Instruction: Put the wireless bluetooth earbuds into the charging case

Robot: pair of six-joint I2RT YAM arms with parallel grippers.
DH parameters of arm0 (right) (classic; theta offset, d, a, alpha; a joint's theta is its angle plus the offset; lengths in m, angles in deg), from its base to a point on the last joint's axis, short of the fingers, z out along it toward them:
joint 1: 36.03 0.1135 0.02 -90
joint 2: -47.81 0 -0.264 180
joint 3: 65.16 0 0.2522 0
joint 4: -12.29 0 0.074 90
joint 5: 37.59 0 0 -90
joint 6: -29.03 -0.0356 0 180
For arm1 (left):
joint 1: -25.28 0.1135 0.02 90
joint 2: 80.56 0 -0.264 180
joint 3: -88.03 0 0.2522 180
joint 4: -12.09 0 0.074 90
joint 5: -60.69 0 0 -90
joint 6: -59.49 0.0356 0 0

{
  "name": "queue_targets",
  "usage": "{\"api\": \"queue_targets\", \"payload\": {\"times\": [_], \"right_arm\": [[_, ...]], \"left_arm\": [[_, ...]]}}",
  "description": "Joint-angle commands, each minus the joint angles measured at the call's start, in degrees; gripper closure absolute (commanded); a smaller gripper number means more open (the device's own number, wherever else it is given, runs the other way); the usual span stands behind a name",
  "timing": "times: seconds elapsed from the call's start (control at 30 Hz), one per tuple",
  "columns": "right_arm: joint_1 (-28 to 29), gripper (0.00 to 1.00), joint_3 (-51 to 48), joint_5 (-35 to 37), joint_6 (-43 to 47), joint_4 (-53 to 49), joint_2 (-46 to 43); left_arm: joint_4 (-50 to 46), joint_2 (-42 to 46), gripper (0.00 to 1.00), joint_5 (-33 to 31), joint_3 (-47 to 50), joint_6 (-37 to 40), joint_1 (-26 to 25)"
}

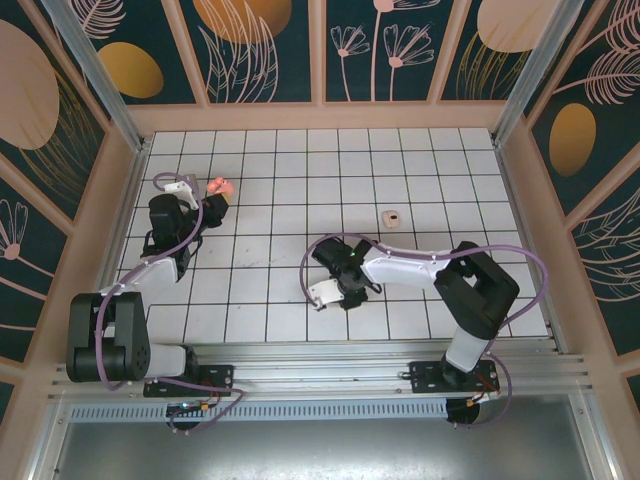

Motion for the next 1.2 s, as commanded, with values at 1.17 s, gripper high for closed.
{"api": "queue_targets", "payload": {"times": [1.17], "right_arm": [[-1.5, 0.55, 1.9, -4.6, -149.2, 7.1, -16.8]], "left_arm": [[3.1, 1.1, 0.93, 1.8, 0.1, -1.5, 0.2]]}}
